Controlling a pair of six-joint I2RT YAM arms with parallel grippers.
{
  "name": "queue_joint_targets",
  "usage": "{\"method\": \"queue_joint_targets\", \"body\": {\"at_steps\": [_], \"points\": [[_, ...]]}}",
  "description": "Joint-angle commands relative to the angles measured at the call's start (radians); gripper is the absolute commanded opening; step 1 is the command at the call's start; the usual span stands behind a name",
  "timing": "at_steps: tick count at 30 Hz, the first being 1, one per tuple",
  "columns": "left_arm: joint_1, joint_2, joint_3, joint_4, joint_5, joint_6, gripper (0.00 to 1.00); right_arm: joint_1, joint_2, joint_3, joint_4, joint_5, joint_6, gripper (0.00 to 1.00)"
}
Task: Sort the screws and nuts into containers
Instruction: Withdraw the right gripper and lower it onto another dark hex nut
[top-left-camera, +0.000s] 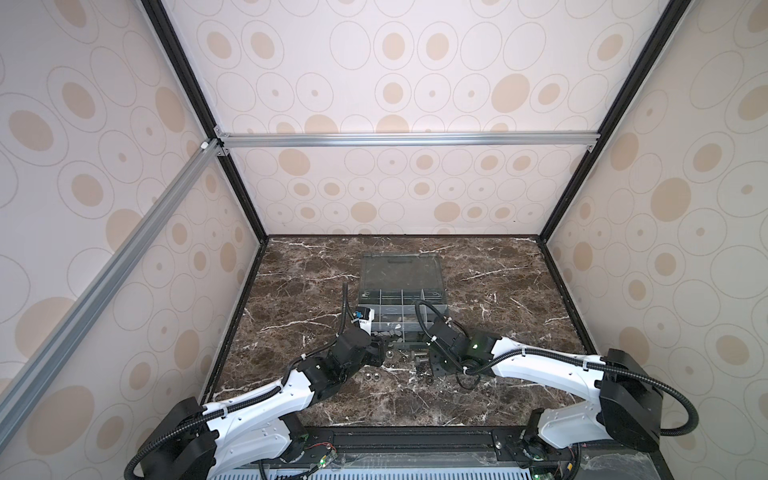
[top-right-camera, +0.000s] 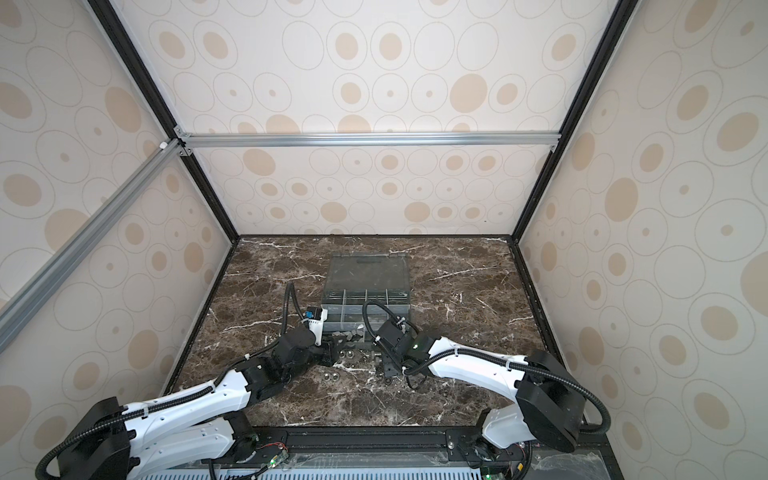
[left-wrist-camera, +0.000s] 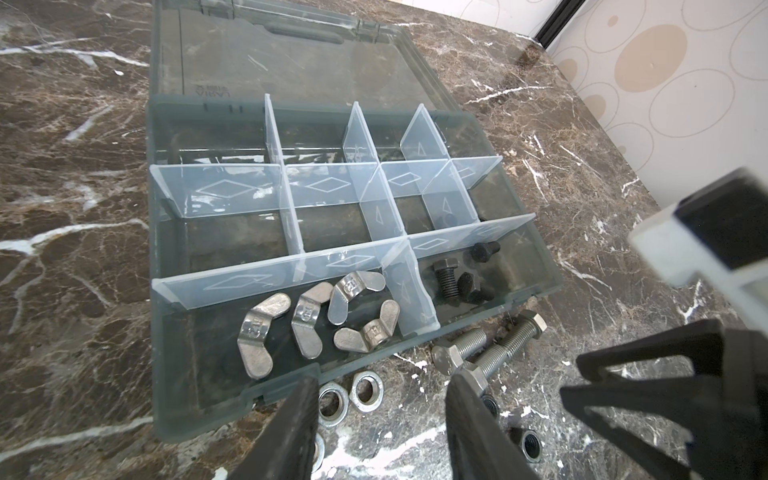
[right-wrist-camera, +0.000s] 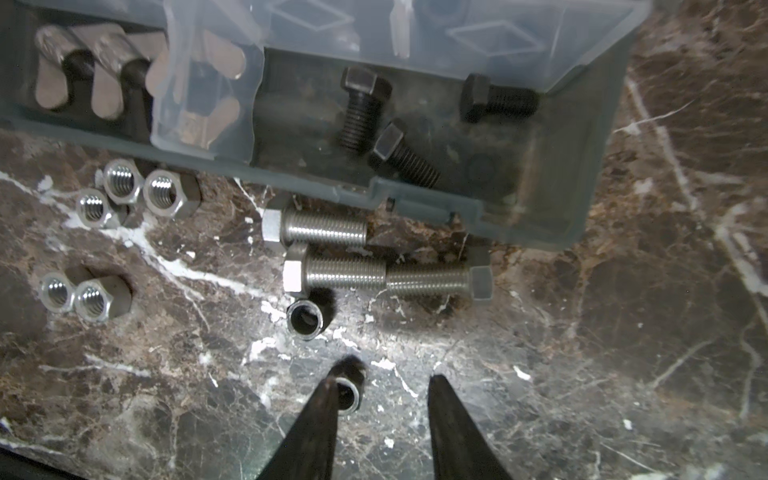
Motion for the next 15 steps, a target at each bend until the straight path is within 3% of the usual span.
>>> {"method": "queue_joint_targets", "body": {"at_steps": [1,15], "points": [[0.008,0.003,0.015,0.021,-0.005,-0.018,0.50,0.031,0.036,-0.009,-0.016,-0.003,0.030,0.39],[0.008,-0.018,-0.002,0.021,-0.004,-0.022,0.50,0.084,0.159,0.007,0.019,-0.035,0.054,0.37]]}}
